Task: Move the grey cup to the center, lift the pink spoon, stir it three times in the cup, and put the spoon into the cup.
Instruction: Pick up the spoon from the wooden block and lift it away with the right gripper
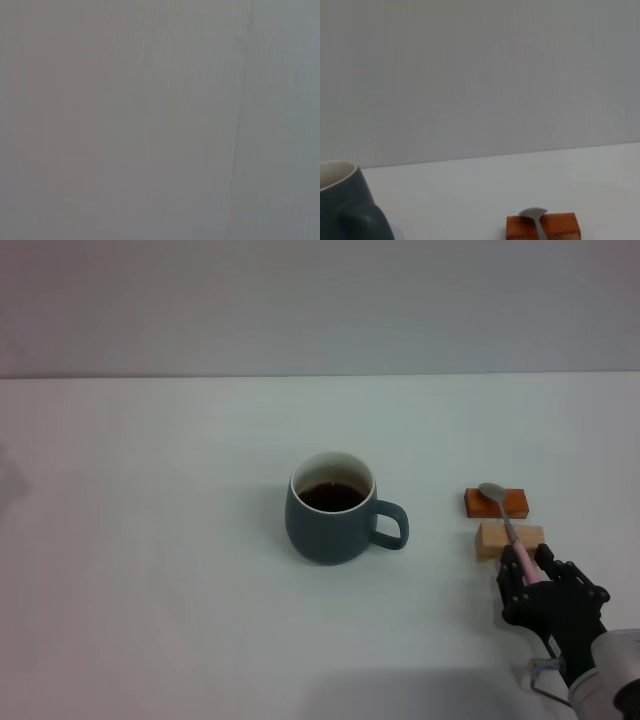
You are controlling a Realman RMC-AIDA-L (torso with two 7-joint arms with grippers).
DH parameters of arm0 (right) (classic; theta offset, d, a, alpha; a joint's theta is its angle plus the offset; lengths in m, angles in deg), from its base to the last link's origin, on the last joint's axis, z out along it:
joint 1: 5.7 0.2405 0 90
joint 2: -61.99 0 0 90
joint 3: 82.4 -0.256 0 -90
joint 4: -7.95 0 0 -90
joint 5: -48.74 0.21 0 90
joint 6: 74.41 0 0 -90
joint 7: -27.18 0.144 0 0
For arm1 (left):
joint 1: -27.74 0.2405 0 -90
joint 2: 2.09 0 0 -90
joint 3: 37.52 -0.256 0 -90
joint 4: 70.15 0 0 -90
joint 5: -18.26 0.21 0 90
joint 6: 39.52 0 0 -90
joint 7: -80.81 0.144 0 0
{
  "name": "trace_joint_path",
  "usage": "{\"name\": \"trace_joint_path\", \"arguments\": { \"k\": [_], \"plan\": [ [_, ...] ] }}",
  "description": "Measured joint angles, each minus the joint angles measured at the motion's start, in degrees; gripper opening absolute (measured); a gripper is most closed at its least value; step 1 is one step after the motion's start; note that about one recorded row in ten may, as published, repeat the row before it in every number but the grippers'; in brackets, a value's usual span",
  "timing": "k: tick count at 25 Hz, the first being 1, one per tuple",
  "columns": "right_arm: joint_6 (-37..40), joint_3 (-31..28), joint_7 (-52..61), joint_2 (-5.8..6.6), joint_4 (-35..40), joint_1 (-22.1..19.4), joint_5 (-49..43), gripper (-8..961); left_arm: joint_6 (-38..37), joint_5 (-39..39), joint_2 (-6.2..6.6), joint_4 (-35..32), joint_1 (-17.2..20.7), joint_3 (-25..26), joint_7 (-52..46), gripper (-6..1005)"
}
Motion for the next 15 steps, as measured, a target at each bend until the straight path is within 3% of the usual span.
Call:
{"name": "trace_joint_path", "arguments": {
  "k": [15],
  "plan": [
    [-0.7, -0.1, -0.1, 0.04, -0.3, 0.0, 0.0, 294, 0.0, 0.0, 0.08, 0.2, -0.3, 0.0, 0.0, -2]
  ]
}}
